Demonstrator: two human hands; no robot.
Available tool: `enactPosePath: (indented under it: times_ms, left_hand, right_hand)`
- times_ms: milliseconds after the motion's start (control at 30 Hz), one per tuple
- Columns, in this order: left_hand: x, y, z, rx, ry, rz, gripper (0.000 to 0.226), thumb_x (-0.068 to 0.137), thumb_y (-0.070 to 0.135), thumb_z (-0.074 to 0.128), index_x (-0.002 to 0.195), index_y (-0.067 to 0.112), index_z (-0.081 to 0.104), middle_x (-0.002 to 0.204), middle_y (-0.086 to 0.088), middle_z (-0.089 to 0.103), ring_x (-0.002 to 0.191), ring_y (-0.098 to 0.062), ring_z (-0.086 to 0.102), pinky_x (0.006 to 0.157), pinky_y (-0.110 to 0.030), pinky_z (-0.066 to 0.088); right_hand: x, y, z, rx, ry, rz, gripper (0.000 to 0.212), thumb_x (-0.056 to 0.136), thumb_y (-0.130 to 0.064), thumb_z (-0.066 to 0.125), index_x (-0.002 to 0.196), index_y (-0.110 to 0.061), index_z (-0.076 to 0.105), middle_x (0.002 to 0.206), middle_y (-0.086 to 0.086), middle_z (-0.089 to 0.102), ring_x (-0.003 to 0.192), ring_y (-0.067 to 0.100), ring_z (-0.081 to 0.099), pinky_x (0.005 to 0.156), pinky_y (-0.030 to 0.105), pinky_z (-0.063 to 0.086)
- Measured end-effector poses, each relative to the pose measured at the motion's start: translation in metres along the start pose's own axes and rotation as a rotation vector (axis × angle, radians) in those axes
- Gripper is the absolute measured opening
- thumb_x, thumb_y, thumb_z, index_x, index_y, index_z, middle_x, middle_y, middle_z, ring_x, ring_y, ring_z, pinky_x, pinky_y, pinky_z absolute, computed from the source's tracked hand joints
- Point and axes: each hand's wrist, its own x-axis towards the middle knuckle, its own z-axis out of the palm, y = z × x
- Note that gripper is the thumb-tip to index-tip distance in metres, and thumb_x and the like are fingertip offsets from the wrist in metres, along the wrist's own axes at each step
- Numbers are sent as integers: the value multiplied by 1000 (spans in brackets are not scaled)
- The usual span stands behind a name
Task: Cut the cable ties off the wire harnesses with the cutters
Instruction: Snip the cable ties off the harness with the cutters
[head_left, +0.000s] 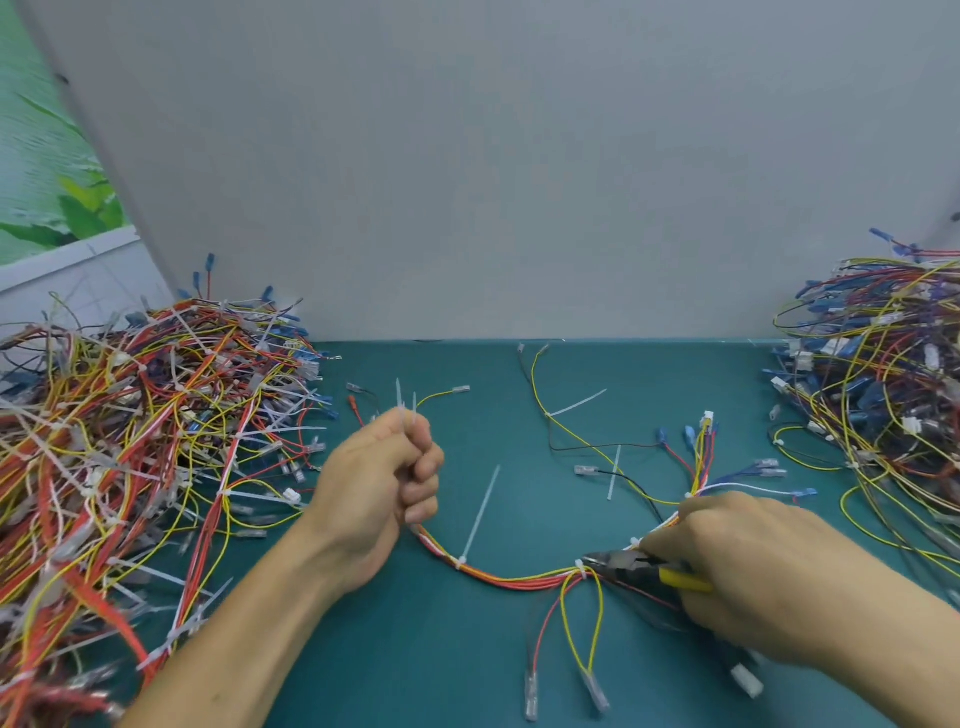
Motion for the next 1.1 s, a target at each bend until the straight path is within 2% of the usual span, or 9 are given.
enactPosePath:
  times_ms: [100,233,367,500,600,700,800,933,1100]
  left_hand:
    - [-2,5,0,163,-17,80,4,66,17,48,63,19,49,53,3,25,46,-12,17,42,-19,15]
    - [-3,-2,-3,852,-34,391,12,74,29,71,79,25,62,46,9,33,46,-8,31,48,-15,27]
    - [-1,-12,-4,1111,-147,344,15,82,26,69,96,28,65,46,14,42,49,-5,42,56,-12,34]
    - [1,-9,-7,1155,-256,231,7,85,30,65,80,25,66,43,11,42,47,-5,40,52,-14,31]
    - [3,-9,-11,1117,-280,185,30,86,28,65,59,21,54,45,7,38,48,-7,35,51,-20,29]
    - [3,-10,-13,1002,-284,159,27,86,25,67,60,22,57,46,9,35,49,-6,31,52,-23,27]
    - [3,-12,-15,888,-295,142,20,84,21,70,65,21,64,44,11,35,48,-6,30,50,-20,26]
    - [3,-14,-16,796,-304,126,19,83,17,71,65,19,66,46,11,34,49,-7,30,49,-19,28]
    - [3,-14,-16,721,-306,106,20,83,13,71,65,19,66,44,13,38,47,-5,30,48,-16,29]
  right_hand:
    - [-3,10,-5,31,7,-8,20,86,-40,39,100,-31,48,97,-9,52,98,15,55,74,33,49]
    - [-9,12,-15,108,57,-9,24,80,-40,41,102,-31,47,88,-12,43,87,9,49,76,30,47]
    - [-13,-8,-25,141,39,-30,32,76,-47,39,102,-29,44,91,-12,37,91,10,47,77,29,44]
    - [-4,-38,-36,78,21,-126,13,89,-38,34,94,-26,39,98,-8,44,100,19,50,84,36,44]
    - [5,-54,-39,48,25,-151,8,93,-30,35,93,-24,40,99,-2,45,94,26,50,78,39,42]
    - [10,-65,-34,21,16,-152,9,95,-30,34,92,-23,39,94,0,41,83,30,42,67,37,34]
    - [15,-68,-26,4,17,-150,13,98,-33,33,89,-24,38,90,1,38,88,31,51,67,36,36]
    - [21,-69,-20,-11,37,-144,18,98,-36,32,91,-24,43,91,1,40,77,33,40,65,36,37]
    - [22,-72,-12,4,19,-127,22,97,-37,31,94,-21,45,92,4,41,75,32,39,63,35,34]
